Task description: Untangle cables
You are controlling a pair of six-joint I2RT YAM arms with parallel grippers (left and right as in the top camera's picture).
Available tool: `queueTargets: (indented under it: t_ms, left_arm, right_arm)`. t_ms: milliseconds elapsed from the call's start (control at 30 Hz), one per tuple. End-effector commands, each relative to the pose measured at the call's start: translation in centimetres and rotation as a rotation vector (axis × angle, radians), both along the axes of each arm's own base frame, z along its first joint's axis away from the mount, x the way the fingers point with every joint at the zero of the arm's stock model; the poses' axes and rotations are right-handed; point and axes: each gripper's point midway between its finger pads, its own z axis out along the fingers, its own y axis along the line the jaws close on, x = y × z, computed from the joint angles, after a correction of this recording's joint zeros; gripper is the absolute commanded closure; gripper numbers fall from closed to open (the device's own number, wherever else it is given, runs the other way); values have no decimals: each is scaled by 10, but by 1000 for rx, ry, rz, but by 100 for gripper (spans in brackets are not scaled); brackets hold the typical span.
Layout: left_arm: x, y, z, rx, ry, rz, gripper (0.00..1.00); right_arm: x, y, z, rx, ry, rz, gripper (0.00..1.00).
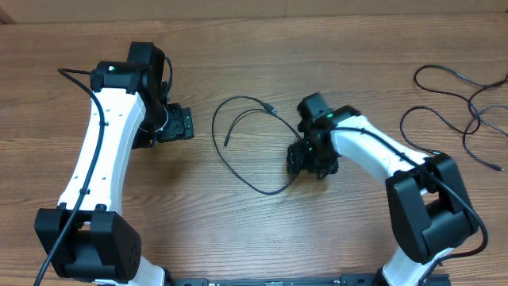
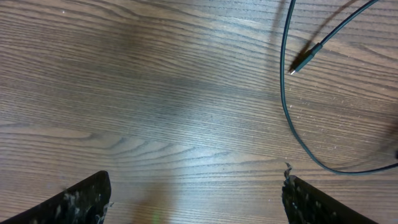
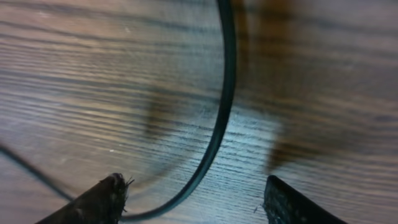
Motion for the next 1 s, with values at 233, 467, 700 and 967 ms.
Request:
queueTargets:
  t_ms: [233,467,700,967]
  left_arm:
    - [1,-1,0,2,-4,-9,12]
    - [1,-1,0,2,-2,-16,12]
    - [0,-1,0,2,-1,-16,12]
    - [0,-1,0,-1,0,-16,12]
  right_arm:
    - [2,-14,-9,-196,-75,-201,85]
    - [10,-32,-4,-268,-101,-277,96]
    - [71,-84,78,-368,-263,-382,96]
    - [137,-192,227,-353,-511,-618,96]
